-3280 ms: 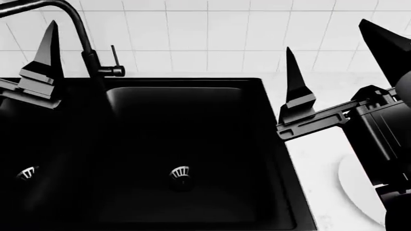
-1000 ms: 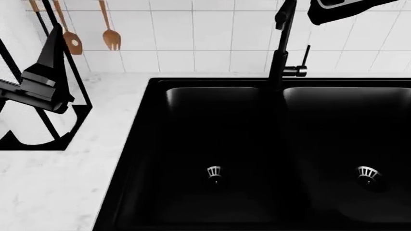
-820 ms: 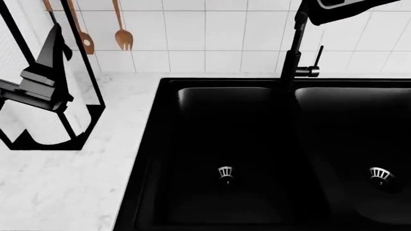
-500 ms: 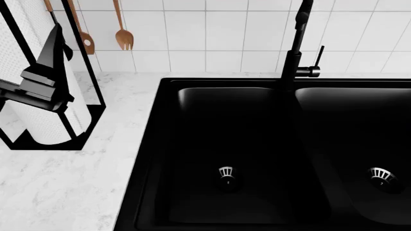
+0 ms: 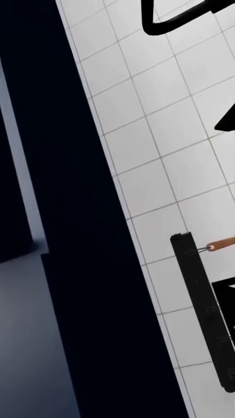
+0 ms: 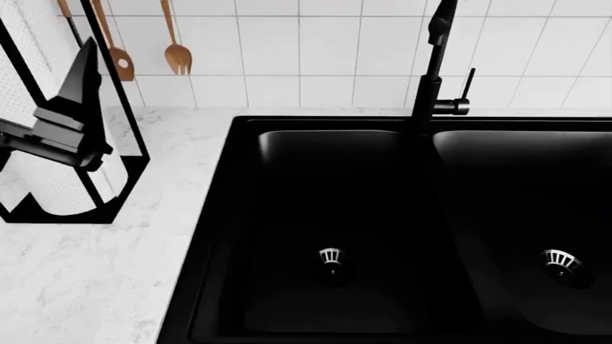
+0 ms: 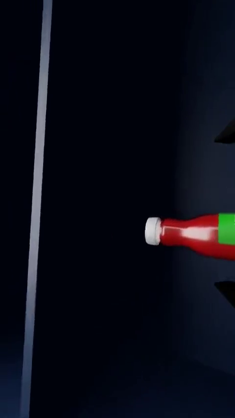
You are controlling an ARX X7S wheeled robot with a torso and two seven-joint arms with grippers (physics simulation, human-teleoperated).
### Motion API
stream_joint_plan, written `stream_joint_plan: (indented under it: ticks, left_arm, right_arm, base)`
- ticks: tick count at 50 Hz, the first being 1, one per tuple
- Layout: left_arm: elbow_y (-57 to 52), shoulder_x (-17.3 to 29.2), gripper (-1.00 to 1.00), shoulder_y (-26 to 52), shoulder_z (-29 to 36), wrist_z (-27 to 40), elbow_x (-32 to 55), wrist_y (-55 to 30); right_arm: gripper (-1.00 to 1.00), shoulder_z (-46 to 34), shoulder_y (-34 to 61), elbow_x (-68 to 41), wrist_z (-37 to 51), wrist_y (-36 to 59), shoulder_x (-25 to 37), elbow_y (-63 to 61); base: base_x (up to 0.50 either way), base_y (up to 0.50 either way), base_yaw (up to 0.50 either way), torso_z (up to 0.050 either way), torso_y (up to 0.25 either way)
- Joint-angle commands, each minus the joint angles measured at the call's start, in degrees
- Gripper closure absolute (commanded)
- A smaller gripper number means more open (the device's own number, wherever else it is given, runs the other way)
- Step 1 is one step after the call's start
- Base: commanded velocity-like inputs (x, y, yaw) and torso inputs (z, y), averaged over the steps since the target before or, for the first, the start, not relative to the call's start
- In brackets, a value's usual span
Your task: Pick the lobster from the plate and place it on the cutting board. Then pick the condiment bottle from the cabinet and place it next to the cutting board.
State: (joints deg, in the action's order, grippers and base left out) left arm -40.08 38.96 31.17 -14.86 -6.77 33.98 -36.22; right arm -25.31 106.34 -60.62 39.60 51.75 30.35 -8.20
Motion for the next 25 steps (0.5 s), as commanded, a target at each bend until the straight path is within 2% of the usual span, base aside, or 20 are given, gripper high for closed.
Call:
stream_joint_plan:
  ticks: [1, 3, 6, 12, 18, 25]
  left_arm:
    - [-3.29, -0.43, -1.00, -3.24, -0.80, 0.12, 1.19, -0.04]
    - [-11.25, -1.99, -1.00, -9.80, -2.98, 2.61, 2.40, -1.00]
    - [-14.77, -2.79, -1.00, -12.88, -3.50, 3.65, 2.49, -0.98]
    - [-17.21, -2.63, -1.00, -14.08, -4.37, 4.39, 4.72, -1.76]
    - [-17.52, -2.30, -1.00, -13.46, -4.47, 5.09, 6.40, -1.86]
    - [-16.67, -2.73, -1.00, -14.25, -3.75, 4.29, 5.47, 0.20]
  right_arm:
    - [-1.00, -3.58, 9.75, 6.08, -8.60, -2.94, -7.62, 20.63]
    - [-1.00, -4.45, 12.77, 7.75, -10.51, -3.91, -9.64, 26.76]
    - [-1.00, -7.03, 17.49, 11.14, -14.33, -5.80, -12.51, 35.20]
    - [-1.00, -10.07, 24.37, 15.97, -19.70, -9.82, -18.18, 51.09]
    - [-1.00, -10.16, 25.75, 16.75, -22.00, -11.52, -21.18, 58.21]
    - [-1.00, -10.92, 28.24, 19.64, -27.20, -16.92, -26.07, 72.90]
  base:
    - [0.00, 0.00, 0.00, 0.000, 0.000]
    - [0.00, 0.00, 0.00, 0.000, 0.000]
    - [0.00, 0.00, 0.00, 0.000, 0.000]
    - [0.00, 0.00, 0.00, 0.000, 0.000]
    - [0.00, 0.00, 0.00, 0.000, 0.000]
    - [0.00, 0.00, 0.00, 0.000, 0.000]
